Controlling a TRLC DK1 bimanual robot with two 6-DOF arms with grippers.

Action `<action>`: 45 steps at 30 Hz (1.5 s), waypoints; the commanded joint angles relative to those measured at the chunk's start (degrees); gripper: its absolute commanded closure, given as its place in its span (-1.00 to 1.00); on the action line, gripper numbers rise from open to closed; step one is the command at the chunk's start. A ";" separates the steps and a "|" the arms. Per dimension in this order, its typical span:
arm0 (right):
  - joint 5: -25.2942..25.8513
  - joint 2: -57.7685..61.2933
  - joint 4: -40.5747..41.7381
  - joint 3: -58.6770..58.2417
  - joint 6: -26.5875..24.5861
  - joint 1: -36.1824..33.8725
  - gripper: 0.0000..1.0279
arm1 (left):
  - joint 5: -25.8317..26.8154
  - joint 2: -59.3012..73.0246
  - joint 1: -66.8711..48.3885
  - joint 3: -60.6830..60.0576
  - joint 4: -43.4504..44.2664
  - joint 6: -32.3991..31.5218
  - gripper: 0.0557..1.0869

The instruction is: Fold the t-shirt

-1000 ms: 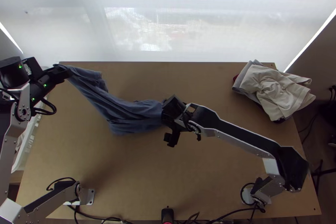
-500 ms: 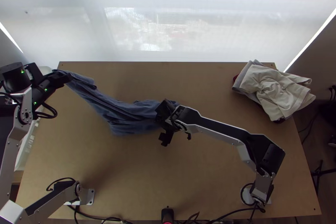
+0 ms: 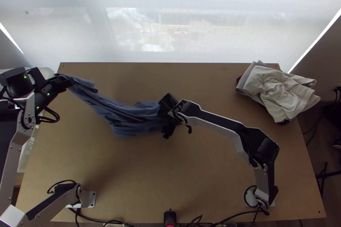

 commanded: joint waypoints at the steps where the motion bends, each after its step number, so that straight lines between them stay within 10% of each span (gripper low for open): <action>1: -0.13 2.59 -0.01 2.80 -2.57 -1.99 0.67 | -0.01 -0.65 0.36 -1.02 0.05 0.83 0.93; 3: -0.74 2.41 -0.18 2.98 -2.92 -2.69 0.95 | 0.08 -0.73 0.36 -1.02 0.31 1.01 0.93; 30: -0.65 -27.91 -5.99 2.18 -4.24 -22.12 0.95 | -0.28 -3.90 1.76 5.04 1.10 1.53 0.93; 45: 9.28 -43.29 -3.00 9.66 -10.31 -23.52 0.95 | -1.24 -9.00 4.40 18.40 0.93 1.88 0.93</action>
